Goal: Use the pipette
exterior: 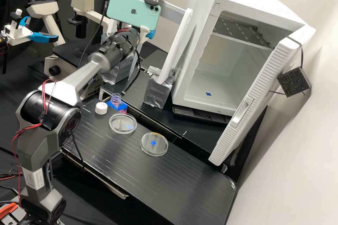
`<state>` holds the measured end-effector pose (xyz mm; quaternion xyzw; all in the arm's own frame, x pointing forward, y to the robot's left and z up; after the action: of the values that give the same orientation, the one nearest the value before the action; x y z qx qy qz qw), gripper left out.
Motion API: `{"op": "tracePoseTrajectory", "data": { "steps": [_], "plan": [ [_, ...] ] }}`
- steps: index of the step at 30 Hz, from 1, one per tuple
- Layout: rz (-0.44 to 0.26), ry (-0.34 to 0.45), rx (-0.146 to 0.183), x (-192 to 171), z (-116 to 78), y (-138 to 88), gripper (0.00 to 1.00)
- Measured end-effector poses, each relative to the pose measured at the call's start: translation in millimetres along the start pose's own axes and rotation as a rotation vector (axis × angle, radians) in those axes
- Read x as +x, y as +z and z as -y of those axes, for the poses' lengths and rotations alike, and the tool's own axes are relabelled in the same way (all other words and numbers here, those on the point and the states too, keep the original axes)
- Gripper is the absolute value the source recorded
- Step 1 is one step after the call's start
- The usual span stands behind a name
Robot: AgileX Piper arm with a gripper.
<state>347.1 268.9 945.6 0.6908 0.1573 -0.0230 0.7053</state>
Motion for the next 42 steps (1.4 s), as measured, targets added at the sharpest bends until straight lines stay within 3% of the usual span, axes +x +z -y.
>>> {"op": "tracePoseTrajectory", "data": {
  "steps": [4, 13, 26, 31, 42],
  "plan": [
    [0.003, 0.005, 0.011, 0, -1.4, -1, 0.0],
    [0.007, 0.011, -0.017, -2, -2.5, -11, 0.0],
    [0.02, 0.005, -0.026, 9, -6.2, -26, 0.0],
    [0.051, -0.013, -0.041, 15, -3.1, -22, 0.0],
    [0.067, -0.028, -0.033, 19, 3.4, -16, 0.0]
  ]
}}
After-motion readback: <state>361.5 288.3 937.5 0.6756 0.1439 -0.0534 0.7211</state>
